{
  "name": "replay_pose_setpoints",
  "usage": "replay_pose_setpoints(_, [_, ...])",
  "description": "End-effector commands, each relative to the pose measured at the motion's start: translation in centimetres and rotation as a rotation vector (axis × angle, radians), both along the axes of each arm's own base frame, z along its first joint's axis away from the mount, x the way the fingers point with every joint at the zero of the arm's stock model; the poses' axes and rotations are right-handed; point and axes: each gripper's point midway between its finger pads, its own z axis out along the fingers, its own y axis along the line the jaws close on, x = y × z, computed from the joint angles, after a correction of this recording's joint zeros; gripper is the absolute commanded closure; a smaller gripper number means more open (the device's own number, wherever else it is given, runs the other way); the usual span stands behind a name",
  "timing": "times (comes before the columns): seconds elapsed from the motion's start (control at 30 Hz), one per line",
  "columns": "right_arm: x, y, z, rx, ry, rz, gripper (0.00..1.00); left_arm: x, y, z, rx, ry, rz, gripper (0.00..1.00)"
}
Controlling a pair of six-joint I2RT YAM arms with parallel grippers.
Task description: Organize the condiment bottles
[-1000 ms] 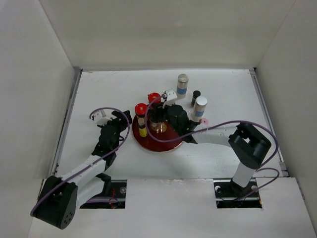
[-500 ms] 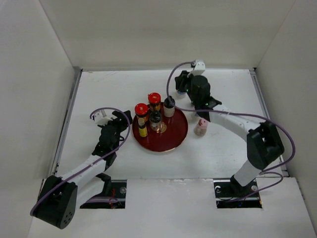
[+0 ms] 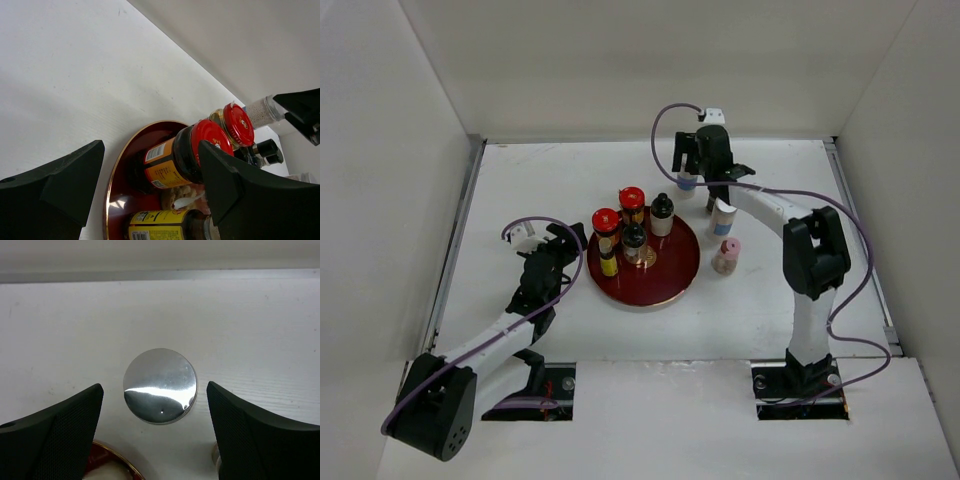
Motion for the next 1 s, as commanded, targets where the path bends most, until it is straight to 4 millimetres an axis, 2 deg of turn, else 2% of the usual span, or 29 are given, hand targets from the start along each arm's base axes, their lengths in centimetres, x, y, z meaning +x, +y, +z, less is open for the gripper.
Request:
replay_pose_setpoints(0.0, [1.0,0.2,1.3,-0.002,-0.012,0.023,0.12,0.2,-0.1,1.1,-0.022,-0.046,0.0,0.26])
replay_pose_setpoints(0.23, [2.2,0.6,0.5,0.003,-0.021,0.028,0.21,0.2,-0.2,1.0,-0.022,-0.046,0.0,0.26])
replay_pose_setpoints(0.33, [2.7,0.7,0.7,0.008,-0.054,0.02,0.31,0.2,-0.2,0.8,-0.026,-0.043,-0.005,0.26])
replay_pose_setpoints(0.4, [2.6,0.6,1.5,0.014,-0.081,0.009,0.38,0.2,-0.2,0.9,-0.019,-0.043,-0.002,0.26])
replay_pose_setpoints(0.47, [2.4,0.5,3.6,0.04,-0.145,0.006,0.42,0.3,-0.1,0.6,-0.023,-0.036,-0.002,0.26])
replay_pose_setpoints(0.53, [1.7,0.4,6.2,0.079,-0.213,0.011,0.44,0.3,-0.1,0.7,-0.027,-0.039,-0.003,0.26])
replay_pose_setpoints(0.6, [0.3,-0.1,10.0,0.118,-0.302,0.01,0.44,0.3,-0.2,0.8,-0.02,-0.042,0.0,0.26])
replay_pose_setpoints(0.7, [-1.9,-0.5,13.3,0.15,-0.37,0.016,0.45,0.3,-0.1,0.7,-0.03,-0.039,-0.001,0.26])
replay_pose_setpoints(0.8, [-4.4,-0.5,13.6,0.162,-0.385,0.027,0.45,0.3,-0.2,0.8,-0.028,-0.048,-0.001,0.25])
replay_pose_setpoints(0.97, [-7.9,-0.4,11.4,0.176,-0.374,0.026,0.45,0.3,-0.3,0.8,-0.031,-0.046,-0.003,0.25])
